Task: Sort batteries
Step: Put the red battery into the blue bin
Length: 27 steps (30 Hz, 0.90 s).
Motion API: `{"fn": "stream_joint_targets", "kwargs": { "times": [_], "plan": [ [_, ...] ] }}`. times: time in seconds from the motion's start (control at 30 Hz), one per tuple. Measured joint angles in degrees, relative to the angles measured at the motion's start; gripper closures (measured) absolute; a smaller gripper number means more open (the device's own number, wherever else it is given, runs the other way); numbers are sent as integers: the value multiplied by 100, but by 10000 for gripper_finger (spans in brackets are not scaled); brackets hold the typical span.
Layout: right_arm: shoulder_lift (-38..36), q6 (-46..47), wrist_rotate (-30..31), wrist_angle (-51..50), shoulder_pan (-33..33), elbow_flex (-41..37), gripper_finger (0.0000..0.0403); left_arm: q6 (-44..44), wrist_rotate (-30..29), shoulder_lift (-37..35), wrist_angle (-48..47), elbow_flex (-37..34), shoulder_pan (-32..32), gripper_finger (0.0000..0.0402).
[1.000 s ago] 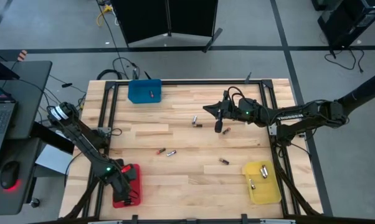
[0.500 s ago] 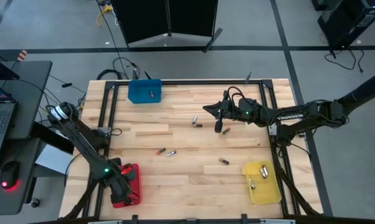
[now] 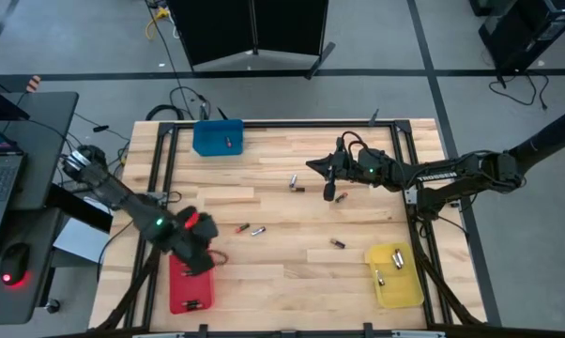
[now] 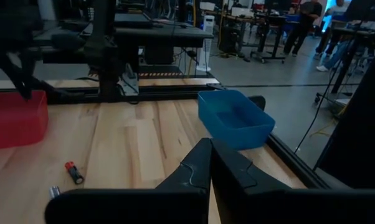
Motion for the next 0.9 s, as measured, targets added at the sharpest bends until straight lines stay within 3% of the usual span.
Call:
{"fn": "stream_joint_targets", "kwargs": {
  "times": [0.17, 0.43, 0.63, 0.9],
  "plan": [
    [-19, 147, 0, -132, 53, 2, 383, 1590, 302, -79, 1470, -619, 1069, 396],
    [-146, 594, 302, -1400, 409, 0, 383, 2863, 1884, -79, 3920, -1908, 2669, 397],
    [-146, 928, 799, -1726, 876, 0, 383, 3201, 1940, -79, 3839, -2139, 3229, 383],
    [-126, 1382, 1507, -1723, 1491, 0, 383, 3733, 1524, -79, 3847, -2135, 3265, 329]
  ]
}}
